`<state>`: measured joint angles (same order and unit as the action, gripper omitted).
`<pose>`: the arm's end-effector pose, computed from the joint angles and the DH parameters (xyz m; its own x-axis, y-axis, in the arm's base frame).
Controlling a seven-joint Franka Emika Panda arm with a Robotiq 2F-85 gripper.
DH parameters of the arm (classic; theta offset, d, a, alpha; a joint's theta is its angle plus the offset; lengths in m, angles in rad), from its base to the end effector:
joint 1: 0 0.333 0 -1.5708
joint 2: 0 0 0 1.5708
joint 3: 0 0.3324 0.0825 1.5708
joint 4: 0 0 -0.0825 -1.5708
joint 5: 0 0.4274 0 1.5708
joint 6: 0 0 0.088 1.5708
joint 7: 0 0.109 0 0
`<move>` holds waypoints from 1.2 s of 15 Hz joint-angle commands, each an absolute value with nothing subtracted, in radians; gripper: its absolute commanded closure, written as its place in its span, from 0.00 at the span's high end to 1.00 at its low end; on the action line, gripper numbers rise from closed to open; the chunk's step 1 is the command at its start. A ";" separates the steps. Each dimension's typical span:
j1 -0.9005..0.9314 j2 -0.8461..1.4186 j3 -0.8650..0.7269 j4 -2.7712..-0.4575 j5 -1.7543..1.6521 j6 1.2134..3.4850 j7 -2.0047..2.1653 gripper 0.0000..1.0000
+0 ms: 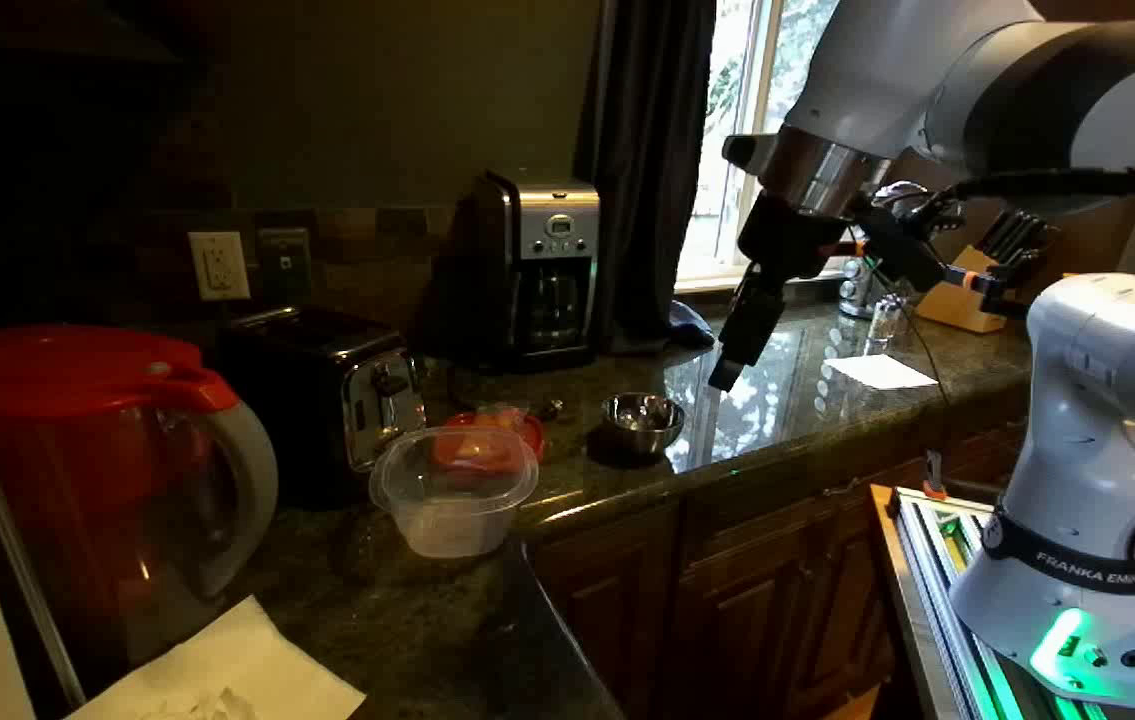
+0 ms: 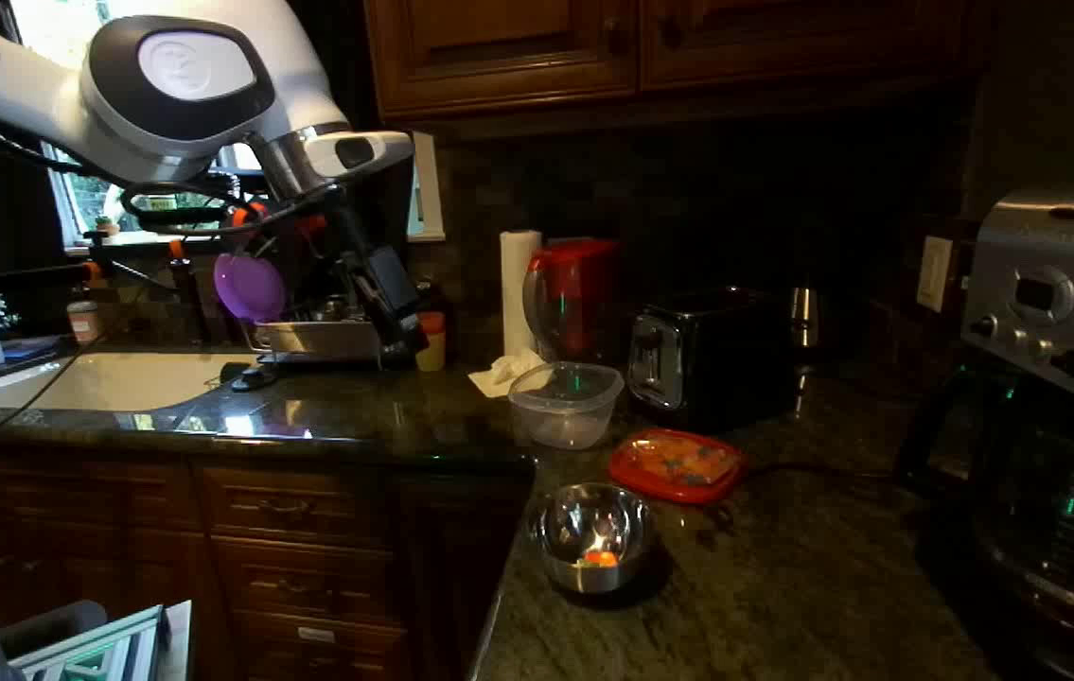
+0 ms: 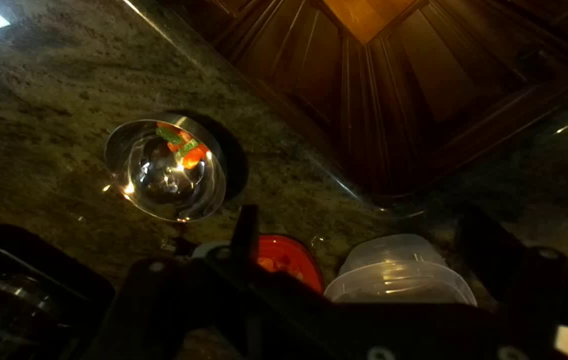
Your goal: Put the silver bowl on the toaster
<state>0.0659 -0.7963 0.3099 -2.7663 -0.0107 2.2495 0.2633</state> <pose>0.3419 0.1257 0.4424 0.9521 0.0780 0.2955 0.0324 -0.9872 0.1559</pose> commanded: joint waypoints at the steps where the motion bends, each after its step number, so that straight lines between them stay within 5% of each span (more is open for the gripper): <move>1: 0.081 -0.791 0.295 -2.775 -0.026 2.245 0.275 1.00; 13: -0.078 -0.558 0.264 -2.659 -0.088 2.291 0.352 1.00; 18: -0.097 -0.444 0.096 -2.637 -0.060 2.350 0.221 1.00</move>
